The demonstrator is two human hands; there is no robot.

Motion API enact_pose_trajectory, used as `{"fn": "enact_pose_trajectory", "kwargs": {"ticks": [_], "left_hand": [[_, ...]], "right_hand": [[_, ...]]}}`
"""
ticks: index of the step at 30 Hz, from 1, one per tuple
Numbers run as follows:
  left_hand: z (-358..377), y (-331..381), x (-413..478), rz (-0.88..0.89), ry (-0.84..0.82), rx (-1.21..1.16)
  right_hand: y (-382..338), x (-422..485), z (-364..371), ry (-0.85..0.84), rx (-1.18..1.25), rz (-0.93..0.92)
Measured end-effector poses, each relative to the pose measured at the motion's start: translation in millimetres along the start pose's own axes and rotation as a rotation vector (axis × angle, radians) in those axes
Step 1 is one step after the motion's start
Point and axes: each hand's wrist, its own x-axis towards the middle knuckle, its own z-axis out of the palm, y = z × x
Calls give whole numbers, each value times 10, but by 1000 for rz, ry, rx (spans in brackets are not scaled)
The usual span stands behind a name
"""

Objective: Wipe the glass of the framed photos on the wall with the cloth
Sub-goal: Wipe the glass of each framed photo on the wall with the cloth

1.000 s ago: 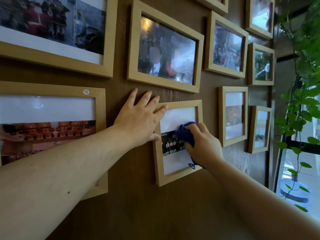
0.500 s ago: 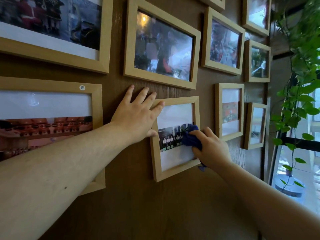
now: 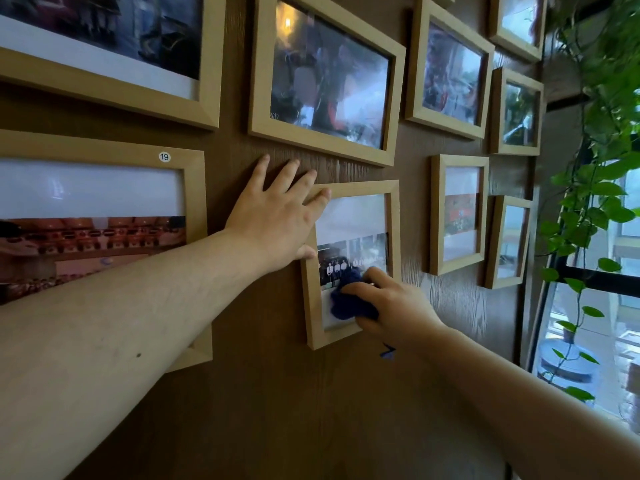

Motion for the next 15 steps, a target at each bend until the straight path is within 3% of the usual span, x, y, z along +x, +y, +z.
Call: {"fn": "enact_pose_trajectory", "kwargs": {"ticks": [6, 10, 15], "left_hand": [[15, -5, 6, 1, 0, 2], [23, 4, 8, 8, 11, 8], [21, 3, 5, 8, 11, 28]], "right_hand": [[348, -124, -41, -33, -153, 251], [212, -121, -85, -169, -269, 301], [-179, -109, -49, -286, -191, 293]]}}
